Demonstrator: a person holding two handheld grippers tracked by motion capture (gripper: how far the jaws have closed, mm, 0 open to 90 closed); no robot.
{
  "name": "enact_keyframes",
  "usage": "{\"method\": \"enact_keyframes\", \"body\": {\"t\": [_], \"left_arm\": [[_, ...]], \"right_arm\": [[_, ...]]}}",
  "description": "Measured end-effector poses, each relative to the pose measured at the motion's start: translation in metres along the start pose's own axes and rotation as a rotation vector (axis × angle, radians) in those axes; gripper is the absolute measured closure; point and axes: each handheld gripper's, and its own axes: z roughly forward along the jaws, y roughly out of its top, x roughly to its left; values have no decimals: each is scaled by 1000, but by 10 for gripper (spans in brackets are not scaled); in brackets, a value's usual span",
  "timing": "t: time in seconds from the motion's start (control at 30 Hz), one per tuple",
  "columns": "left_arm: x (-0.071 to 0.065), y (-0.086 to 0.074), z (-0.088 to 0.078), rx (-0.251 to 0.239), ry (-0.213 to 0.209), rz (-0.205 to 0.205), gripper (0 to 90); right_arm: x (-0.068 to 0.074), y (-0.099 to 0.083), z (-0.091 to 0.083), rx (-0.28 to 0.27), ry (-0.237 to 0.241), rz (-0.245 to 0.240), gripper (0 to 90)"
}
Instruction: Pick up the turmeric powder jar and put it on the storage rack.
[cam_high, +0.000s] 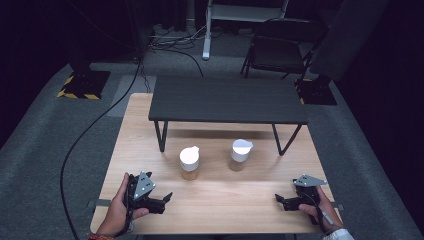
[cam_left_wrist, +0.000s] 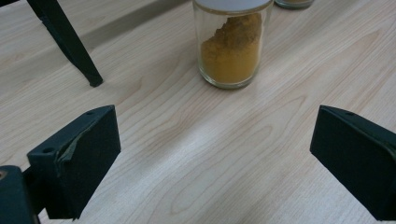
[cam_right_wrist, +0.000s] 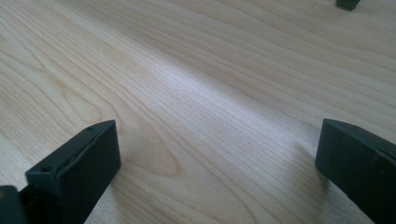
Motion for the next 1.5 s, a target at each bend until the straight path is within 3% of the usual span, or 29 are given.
{"method": "enact_keyframes", "body": {"t": [0.73,1.5], "left_arm": [[-2,17,21,7,-39,22,13],[4,40,55,-2,-82,-2,13]], "right_arm": [[0,1,0,1,-2,2,0],[1,1,1,1,-5,5,0]]}}
